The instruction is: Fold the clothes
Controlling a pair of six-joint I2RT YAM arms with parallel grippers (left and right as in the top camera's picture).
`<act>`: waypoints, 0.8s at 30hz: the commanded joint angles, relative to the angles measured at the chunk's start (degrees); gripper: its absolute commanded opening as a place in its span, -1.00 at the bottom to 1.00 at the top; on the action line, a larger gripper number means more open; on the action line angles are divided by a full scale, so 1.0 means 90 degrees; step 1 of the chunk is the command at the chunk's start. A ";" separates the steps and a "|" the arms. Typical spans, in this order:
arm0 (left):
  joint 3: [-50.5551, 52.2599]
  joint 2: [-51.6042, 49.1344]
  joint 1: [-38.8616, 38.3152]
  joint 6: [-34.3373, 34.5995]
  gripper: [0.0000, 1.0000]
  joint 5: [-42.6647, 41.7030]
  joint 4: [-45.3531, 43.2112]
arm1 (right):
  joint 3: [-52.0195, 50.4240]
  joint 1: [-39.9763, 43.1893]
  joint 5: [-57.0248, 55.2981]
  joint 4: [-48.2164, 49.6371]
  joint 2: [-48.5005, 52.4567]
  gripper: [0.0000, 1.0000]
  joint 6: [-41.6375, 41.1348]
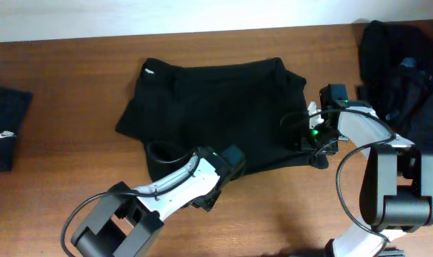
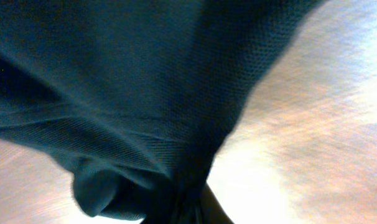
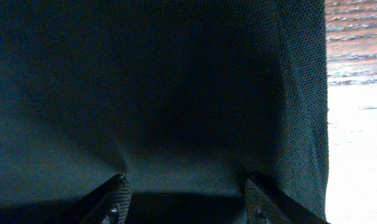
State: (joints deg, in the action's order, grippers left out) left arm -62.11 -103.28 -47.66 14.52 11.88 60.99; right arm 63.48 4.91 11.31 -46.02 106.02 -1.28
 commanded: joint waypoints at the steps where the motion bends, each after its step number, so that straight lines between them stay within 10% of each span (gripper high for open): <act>1: -0.0073 0.0146 0.0010 -0.0296 -0.84 -0.0750 0.0095 | -0.0066 0.0041 -0.0039 -0.0046 0.0061 0.29 -0.0007; 11: -0.0075 0.0146 0.0022 -0.0486 -0.82 -0.1166 0.0493 | -0.0066 0.0041 -0.0039 -0.0046 0.0061 0.29 -0.0007; 13: -0.0075 0.0146 0.0022 -0.0488 0.13 -0.1178 0.0471 | -0.0066 0.0041 -0.0039 -0.0046 0.0061 0.29 -0.0010; 15: -0.0075 0.0146 0.0022 -0.0488 0.59 -0.1154 0.0418 | -0.0066 0.0041 -0.0039 -0.0049 0.0061 0.29 -0.0010; 24: -0.0899 0.0240 0.0476 -0.0160 0.66 -0.0214 0.0408 | 0.0342 0.0034 0.0068 -0.0240 0.0002 0.29 -0.0044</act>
State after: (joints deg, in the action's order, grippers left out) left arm -65.25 -103.26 -45.65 11.68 6.35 64.82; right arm 64.03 4.91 11.51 -47.07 106.04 -1.37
